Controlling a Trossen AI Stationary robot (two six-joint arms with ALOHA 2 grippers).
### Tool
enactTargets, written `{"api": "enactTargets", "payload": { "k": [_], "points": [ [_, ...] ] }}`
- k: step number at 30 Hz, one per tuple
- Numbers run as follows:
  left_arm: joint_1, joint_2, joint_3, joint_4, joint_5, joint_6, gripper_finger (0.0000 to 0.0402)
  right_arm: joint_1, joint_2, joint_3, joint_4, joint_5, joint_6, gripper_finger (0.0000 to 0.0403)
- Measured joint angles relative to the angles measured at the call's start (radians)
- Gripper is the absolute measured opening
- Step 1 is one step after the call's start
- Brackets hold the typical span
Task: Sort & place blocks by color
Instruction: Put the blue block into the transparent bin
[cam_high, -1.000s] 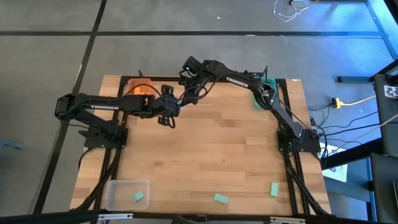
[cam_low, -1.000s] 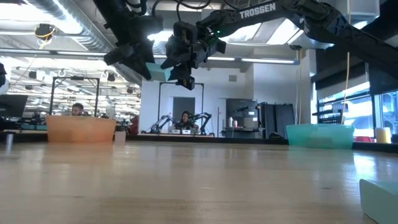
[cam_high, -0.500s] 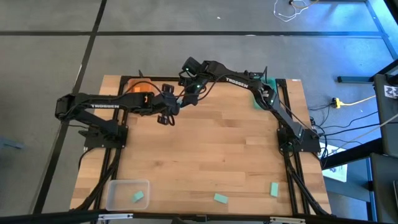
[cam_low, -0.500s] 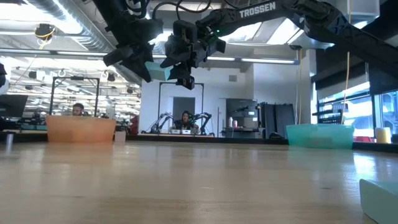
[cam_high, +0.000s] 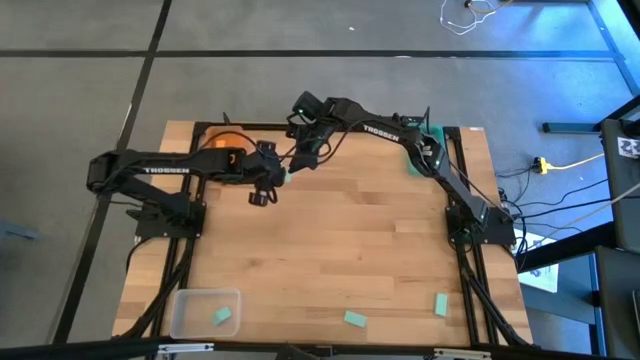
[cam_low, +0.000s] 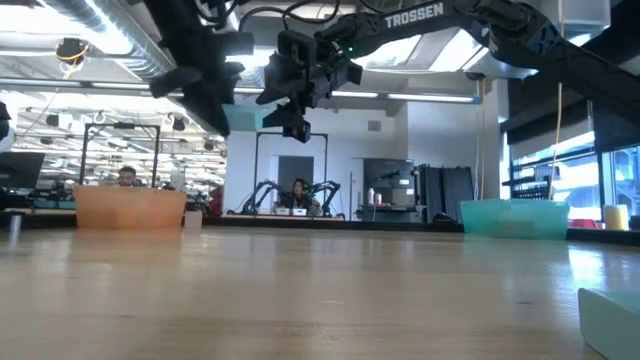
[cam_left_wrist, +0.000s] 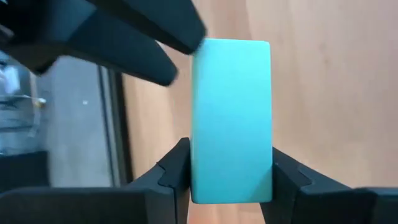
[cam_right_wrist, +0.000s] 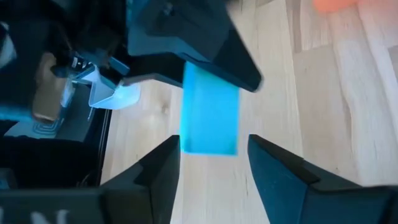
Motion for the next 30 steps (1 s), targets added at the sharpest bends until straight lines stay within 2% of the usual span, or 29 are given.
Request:
{"api": "enactTargets", "payload": {
  "k": [6, 11, 15, 21, 24, 30],
  "points": [
    [-0.017, -0.062, 0.009, -0.097, 0.056, -0.142, 0.0127, -0.042, 0.0, 0.0, -0.003, -0.004, -0.005, 0.0191],
    [-0.046, -0.141, 0.08, -0.276, 0.171, -0.344, 0.0127, -0.075, -0.031, 0.0, -0.026, 0.002, -0.064, 0.0192],
    [-0.094, -0.196, 0.13, -0.413, 0.277, -0.55, 0.0127, -0.089, -0.073, 0.002, -0.041, 0.081, -0.129, 0.0192],
    [-0.226, -0.242, 0.132, -0.57, 0.426, -0.921, 0.0127, -0.09, -0.134, 0.002, -0.067, 0.269, -0.215, 0.0192],
    [-0.313, -0.239, 0.132, -0.618, 0.509, -1.098, 0.0127, -0.089, -0.155, 0.002, -0.071, 0.296, -0.239, 0.0193],
    [-0.535, -0.217, 0.132, -0.605, 0.605, -1.435, 0.0127, -0.09, -0.184, 0.002, -0.083, 0.304, -0.262, 0.0193]
  ]
}}
